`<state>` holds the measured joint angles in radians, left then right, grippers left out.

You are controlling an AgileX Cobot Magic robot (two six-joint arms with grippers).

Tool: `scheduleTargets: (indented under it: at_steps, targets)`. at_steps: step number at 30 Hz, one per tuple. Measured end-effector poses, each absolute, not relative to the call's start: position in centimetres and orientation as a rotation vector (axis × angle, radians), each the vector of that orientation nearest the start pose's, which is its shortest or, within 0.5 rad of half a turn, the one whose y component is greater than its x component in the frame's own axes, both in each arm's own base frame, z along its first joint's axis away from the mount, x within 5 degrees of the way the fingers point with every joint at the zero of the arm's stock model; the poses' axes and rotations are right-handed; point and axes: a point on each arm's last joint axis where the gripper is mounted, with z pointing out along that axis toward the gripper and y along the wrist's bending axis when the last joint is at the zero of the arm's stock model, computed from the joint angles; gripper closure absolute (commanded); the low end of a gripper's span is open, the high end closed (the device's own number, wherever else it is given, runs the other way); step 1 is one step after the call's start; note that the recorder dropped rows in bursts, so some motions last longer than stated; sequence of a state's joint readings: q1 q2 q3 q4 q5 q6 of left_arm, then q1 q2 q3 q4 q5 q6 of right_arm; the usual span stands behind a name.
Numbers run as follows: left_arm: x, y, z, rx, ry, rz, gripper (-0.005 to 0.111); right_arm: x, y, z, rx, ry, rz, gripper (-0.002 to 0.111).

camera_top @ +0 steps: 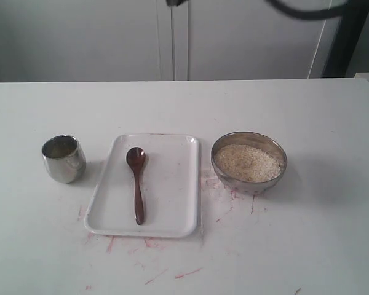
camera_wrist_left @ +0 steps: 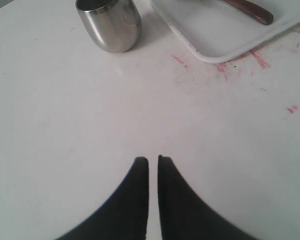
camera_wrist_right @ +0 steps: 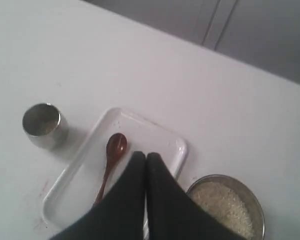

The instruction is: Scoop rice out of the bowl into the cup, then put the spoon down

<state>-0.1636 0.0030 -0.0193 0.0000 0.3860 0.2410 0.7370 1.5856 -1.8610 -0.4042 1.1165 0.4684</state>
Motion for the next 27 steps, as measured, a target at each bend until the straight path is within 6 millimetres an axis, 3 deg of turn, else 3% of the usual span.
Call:
scheduleTargets:
  at_steps: [8, 14, 20, 27]
  targets:
    - [5.2, -0.9, 18.5, 0.372, 1.816, 0.054, 0.092, 21.2, 14.9, 52.1, -0.341, 2.015, 0.203, 0.108]
    - [5.2, -0.9, 18.5, 0.372, 1.816, 0.054, 0.092, 16.7, 10.7, 55.5, -0.309, 1.872, 0.24, 0.108]
    - [5.2, -0.9, 18.5, 0.372, 1.816, 0.054, 0.092, 12.4, 6.7, 57.6, -0.271, 1.773, 0.276, 0.108]
    - [5.2, -0.9, 18.5, 0.372, 1.816, 0.054, 0.092, 7.6, 2.1, 58.6, -0.253, 1.689, 0.284, 0.108]
